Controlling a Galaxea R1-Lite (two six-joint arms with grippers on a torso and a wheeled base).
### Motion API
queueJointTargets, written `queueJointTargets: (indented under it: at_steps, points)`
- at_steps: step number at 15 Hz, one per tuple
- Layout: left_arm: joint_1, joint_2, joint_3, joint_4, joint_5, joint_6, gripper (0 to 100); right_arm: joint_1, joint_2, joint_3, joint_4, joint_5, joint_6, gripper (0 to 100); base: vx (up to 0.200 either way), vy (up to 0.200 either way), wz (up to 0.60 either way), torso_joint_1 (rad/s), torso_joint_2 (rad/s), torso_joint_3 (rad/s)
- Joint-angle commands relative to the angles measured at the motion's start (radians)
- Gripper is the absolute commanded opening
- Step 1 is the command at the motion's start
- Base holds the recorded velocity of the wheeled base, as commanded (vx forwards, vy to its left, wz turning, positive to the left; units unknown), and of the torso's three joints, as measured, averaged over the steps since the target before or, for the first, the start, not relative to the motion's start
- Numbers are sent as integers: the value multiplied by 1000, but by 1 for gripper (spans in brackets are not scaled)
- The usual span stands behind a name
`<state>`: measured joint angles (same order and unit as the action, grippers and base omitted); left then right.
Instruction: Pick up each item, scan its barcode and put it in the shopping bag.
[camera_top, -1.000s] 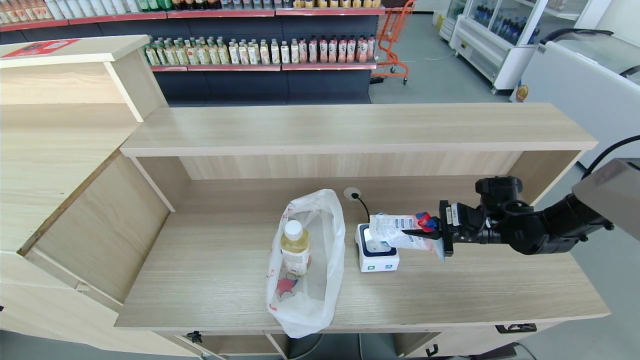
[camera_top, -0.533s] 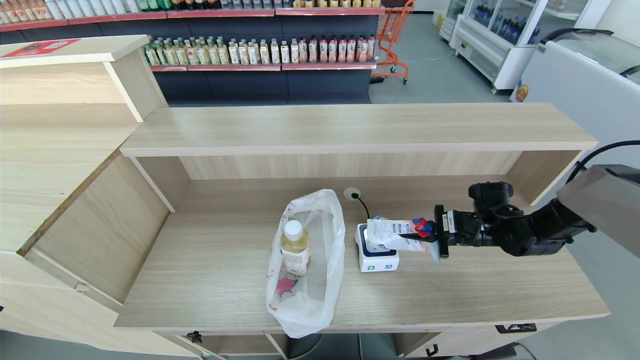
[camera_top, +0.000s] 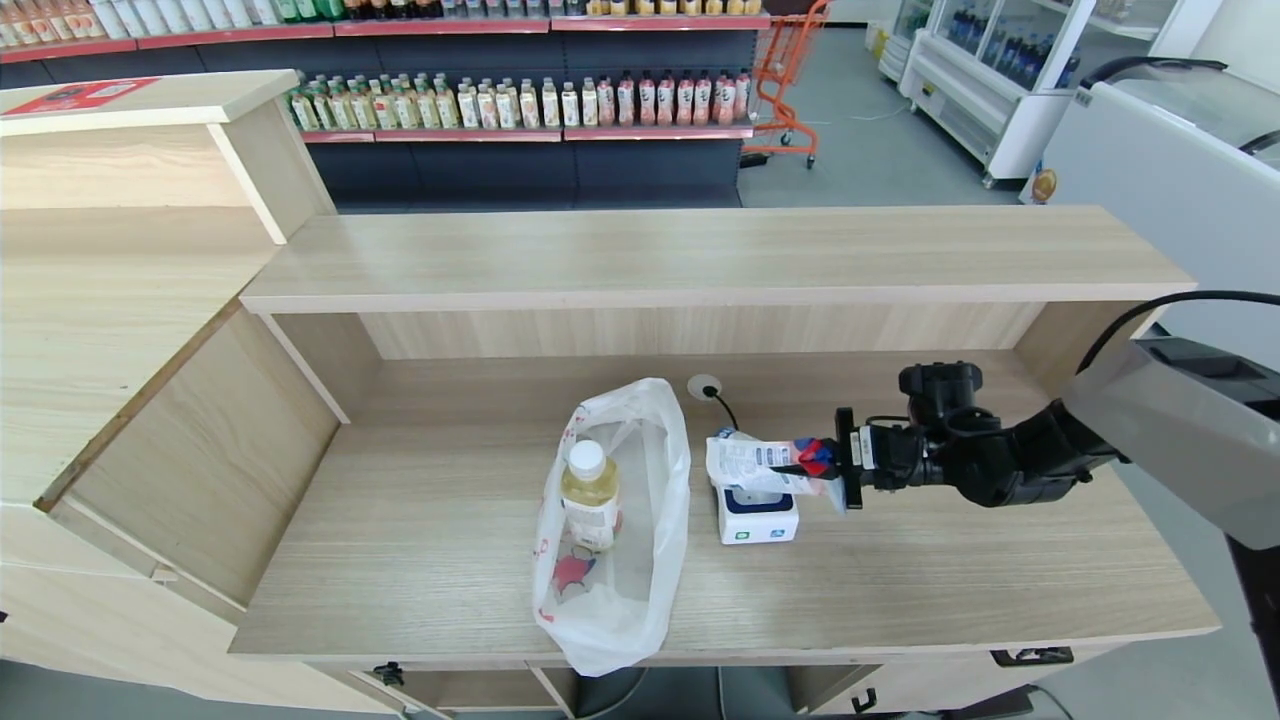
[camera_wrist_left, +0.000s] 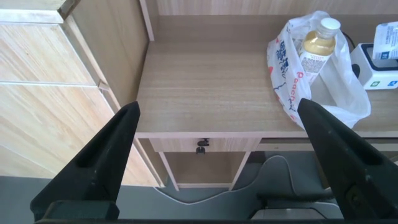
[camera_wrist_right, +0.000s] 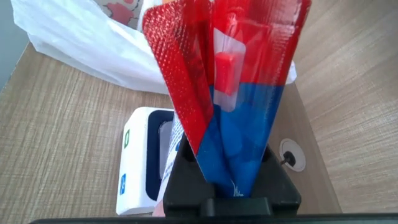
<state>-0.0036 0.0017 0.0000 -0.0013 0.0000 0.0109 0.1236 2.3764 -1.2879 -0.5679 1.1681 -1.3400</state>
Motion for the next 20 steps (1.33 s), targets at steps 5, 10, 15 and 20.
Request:
queueJointTargets:
  at_steps: [5,10,15,20]
  points:
    - [2,0,0,0,2,0,100,-1,30,-7,-1,-2,-24,0,0,0,0,0,0,0]
    - [1,0,0,0,0,0,100,-7,14,-7,-1,-1,-27,0,0,0,0,0,0,0]
    - [1,0,0,0,2,0,100,-136,-255,124,-1,7,312,0,0,0,0,0,0,0]
    - [1,0,0,0,0,0,100,-176,-629,318,-3,-176,975,0,0,0,0,0,0,0]
